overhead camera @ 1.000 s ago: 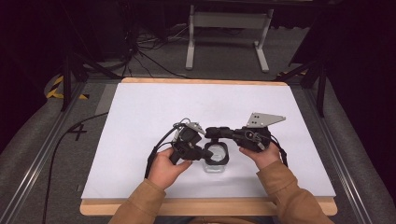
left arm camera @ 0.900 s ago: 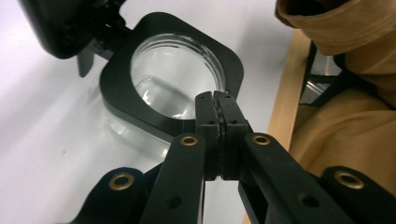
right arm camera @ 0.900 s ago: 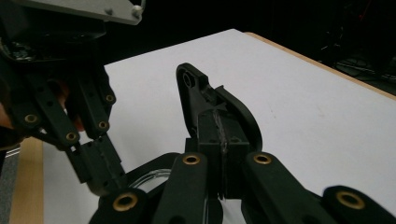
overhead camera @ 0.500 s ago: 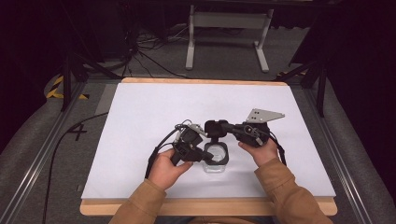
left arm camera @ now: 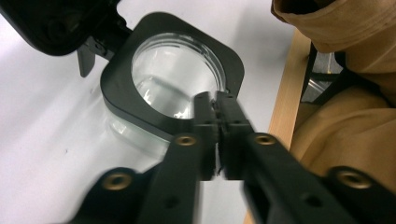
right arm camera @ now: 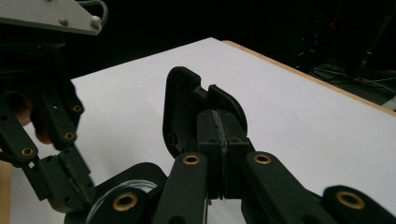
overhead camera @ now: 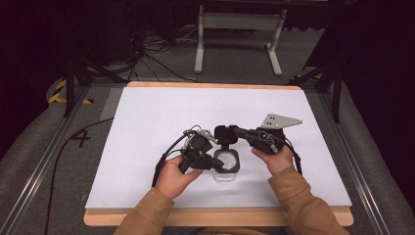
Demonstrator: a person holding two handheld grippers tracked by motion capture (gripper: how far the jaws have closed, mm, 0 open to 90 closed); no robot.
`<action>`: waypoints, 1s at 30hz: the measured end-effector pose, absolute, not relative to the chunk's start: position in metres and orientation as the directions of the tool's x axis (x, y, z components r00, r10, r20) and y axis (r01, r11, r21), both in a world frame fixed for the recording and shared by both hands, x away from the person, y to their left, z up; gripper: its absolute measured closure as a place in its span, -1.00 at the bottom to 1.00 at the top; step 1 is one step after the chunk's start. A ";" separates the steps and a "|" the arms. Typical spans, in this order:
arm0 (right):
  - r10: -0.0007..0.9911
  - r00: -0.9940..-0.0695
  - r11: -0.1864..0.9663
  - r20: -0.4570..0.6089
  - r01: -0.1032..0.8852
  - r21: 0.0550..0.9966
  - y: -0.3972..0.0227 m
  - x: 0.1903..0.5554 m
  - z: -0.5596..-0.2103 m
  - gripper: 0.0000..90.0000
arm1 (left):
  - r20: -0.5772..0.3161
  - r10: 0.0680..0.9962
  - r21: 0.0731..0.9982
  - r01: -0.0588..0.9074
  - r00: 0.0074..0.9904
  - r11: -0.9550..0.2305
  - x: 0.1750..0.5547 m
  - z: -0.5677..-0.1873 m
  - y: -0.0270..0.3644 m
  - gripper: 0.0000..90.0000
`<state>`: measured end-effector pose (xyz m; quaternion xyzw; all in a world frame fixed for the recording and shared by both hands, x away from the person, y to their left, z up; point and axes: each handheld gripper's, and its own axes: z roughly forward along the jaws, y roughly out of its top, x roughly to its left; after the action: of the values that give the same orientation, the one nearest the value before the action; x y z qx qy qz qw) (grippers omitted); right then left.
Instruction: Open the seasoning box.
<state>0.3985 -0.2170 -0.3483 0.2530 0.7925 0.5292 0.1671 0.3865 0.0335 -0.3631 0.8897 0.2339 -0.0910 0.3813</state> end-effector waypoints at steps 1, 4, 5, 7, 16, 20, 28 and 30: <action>0.577 -0.817 0.313 0.002 0.223 0.923 -0.218 0.398 -0.347 0.99 | -0.337 0.349 0.643 0.484 0.875 -0.593 0.387 -0.361 0.036 0.83; 0.582 -0.813 0.313 -0.003 0.221 0.924 -0.223 0.395 -0.344 0.98 | -0.329 0.370 0.659 0.492 0.869 -0.569 0.388 -0.355 0.044 0.79; 0.587 -0.809 0.310 -0.002 0.223 0.924 -0.226 0.394 -0.342 0.98 | -0.324 0.376 0.665 0.492 0.868 -0.561 0.388 -0.353 0.046 0.78; 0.595 -0.804 0.312 -0.013 0.217 0.925 -0.230 0.393 -0.339 0.98 | -0.312 0.392 0.680 0.491 0.866 -0.544 0.389 -0.347 0.054 0.76; 0.660 -0.752 0.274 -0.001 0.240 0.931 -0.264 0.389 -0.328 0.89 | -0.267 0.511 0.728 0.518 0.817 -0.448 0.396 -0.330 0.103 0.56; 0.690 -0.724 0.273 -0.003 0.256 0.927 -0.277 0.390 -0.327 0.85 | -0.256 0.554 0.740 0.529 0.792 -0.415 0.401 -0.329 0.122 0.48; 0.765 -0.645 0.266 0.004 0.321 0.909 -0.311 0.397 -0.330 0.76 | -0.198 0.623 0.758 0.521 0.757 -0.393 0.413 -0.338 0.153 0.38; 0.783 -0.622 0.256 0.023 0.356 0.899 -0.319 0.400 -0.334 0.73 | -0.211 0.630 0.753 0.535 0.747 -0.382 0.418 -0.344 0.160 0.31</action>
<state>0.4003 -0.3189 -0.3335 0.3741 0.7609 0.4815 0.2219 0.4178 0.1602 -0.3436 0.8296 0.3511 0.0551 0.4307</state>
